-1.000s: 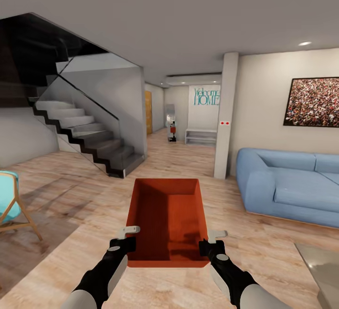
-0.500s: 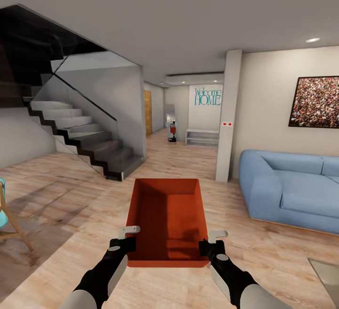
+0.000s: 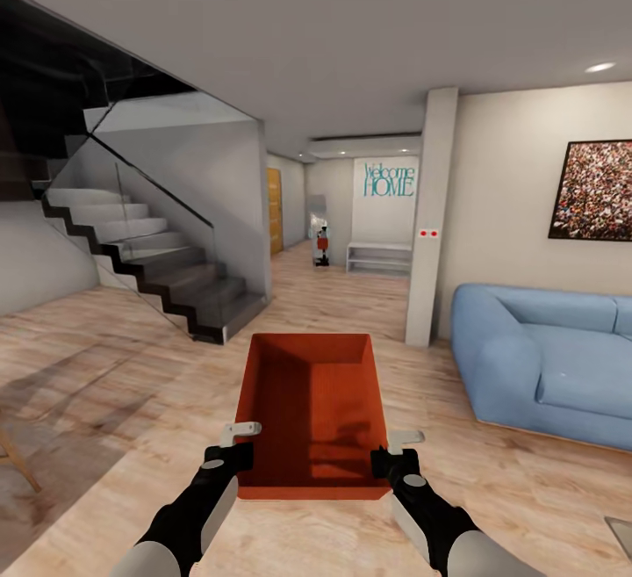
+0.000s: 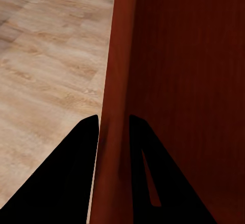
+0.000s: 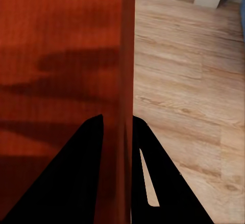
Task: Move the two storage containers from the living room to the garage. In the garage, place one container on the floor and stack the other container on top of it (either order is fine).
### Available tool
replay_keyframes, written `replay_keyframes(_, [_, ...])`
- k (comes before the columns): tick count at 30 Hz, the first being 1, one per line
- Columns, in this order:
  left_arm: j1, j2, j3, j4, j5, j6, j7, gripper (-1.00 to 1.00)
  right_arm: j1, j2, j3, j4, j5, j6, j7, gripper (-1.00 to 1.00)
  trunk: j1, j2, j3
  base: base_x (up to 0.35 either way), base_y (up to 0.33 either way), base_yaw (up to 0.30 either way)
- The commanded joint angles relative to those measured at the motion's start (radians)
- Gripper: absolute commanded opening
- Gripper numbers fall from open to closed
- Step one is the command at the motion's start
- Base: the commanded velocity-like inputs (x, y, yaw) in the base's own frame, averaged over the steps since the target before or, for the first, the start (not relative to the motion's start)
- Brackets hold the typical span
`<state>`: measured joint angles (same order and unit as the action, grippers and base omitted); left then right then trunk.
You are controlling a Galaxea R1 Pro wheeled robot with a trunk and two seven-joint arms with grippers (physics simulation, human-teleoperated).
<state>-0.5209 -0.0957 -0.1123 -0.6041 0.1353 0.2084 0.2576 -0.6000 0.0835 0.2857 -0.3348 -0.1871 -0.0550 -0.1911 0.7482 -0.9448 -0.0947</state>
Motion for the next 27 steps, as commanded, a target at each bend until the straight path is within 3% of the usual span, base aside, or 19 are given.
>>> replay_keyframes(1, [-0.001,0.021,0.005,-0.003,-0.011,0.008,0.040,-1.00,-0.001,-0.001,0.003,-0.001,-0.011,-0.003,-0.004,-1.00,0.001,-0.001,-0.002,0.322,0.000,0.000])
replay_keyframes(27, [-0.001,0.027,0.005,-0.004,-0.011,0.008,0.040,-1.00,-0.001,-0.001,0.006,-0.001,-0.008,-0.003,-0.004,-1.00,0.001,-0.001,-0.002,0.323,0.000,-0.010])
